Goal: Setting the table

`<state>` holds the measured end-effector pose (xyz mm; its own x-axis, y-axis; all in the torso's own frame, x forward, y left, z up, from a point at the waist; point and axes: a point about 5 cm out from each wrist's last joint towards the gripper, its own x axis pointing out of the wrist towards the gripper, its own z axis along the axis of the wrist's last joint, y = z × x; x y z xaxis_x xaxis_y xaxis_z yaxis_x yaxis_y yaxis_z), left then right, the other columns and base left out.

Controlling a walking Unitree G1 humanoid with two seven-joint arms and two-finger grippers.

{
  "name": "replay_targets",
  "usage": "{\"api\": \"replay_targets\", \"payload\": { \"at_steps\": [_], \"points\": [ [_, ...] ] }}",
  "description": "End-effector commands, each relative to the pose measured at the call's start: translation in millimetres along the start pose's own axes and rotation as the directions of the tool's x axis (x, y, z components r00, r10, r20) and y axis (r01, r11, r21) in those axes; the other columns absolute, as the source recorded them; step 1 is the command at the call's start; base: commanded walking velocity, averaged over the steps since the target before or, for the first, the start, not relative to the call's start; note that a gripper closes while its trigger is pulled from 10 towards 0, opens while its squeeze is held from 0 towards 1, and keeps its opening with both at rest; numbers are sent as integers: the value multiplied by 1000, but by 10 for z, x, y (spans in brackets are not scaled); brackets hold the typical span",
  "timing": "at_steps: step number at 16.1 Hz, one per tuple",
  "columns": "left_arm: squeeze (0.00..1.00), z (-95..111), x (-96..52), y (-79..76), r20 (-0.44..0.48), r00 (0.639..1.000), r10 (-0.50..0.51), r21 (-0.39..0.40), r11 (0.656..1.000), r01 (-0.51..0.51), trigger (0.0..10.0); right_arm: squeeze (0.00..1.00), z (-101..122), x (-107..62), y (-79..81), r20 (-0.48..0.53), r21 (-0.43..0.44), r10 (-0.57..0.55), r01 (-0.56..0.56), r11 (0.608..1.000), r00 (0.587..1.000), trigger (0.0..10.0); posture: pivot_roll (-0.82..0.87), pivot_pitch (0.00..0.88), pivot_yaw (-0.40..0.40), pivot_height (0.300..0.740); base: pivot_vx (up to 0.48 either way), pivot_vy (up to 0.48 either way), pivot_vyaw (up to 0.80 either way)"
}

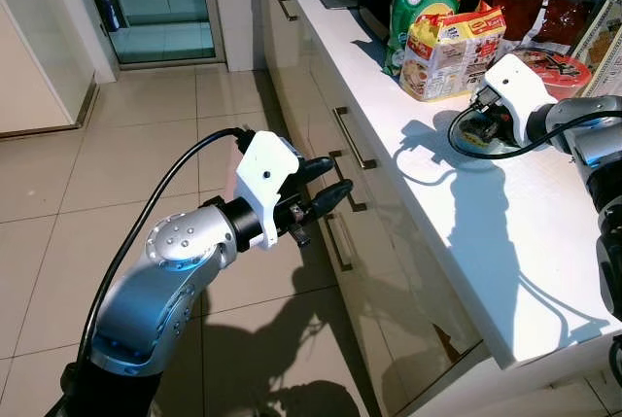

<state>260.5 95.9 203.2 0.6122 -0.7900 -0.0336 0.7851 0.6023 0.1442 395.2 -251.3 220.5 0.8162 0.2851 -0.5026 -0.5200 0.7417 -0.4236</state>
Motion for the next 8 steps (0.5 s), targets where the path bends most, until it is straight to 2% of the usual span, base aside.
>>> {"api": "replay_targets", "payload": {
  "at_steps": [1, 5, 8],
  "points": [
    [0, 8, 6, -36, -11, 1000, -27, 12, 1000, 27, 10000, 0, -62, -28, -26, -3, 43, -3, 3, 999, 1000, 0, 60, 0, -17, 740, 0, 0, 0],
    [0, 2, 10, -19, -1, 1000, -6, 14, 1000, 6, 10000, 0, -67, -26, -8, 39, 70, 14, -16, 997, 999, 0, 56, 0, -13, 740, 0, 0, 0],
    [0, -2, 40, 84, 10, 995, 103, 55, 993, -104, 10000, 0, 49, -65, -56, 110, 46, -1, -4, 999, 994, 0, 56, 0, -12, 740, 0, 0, 0]
  ]
}}
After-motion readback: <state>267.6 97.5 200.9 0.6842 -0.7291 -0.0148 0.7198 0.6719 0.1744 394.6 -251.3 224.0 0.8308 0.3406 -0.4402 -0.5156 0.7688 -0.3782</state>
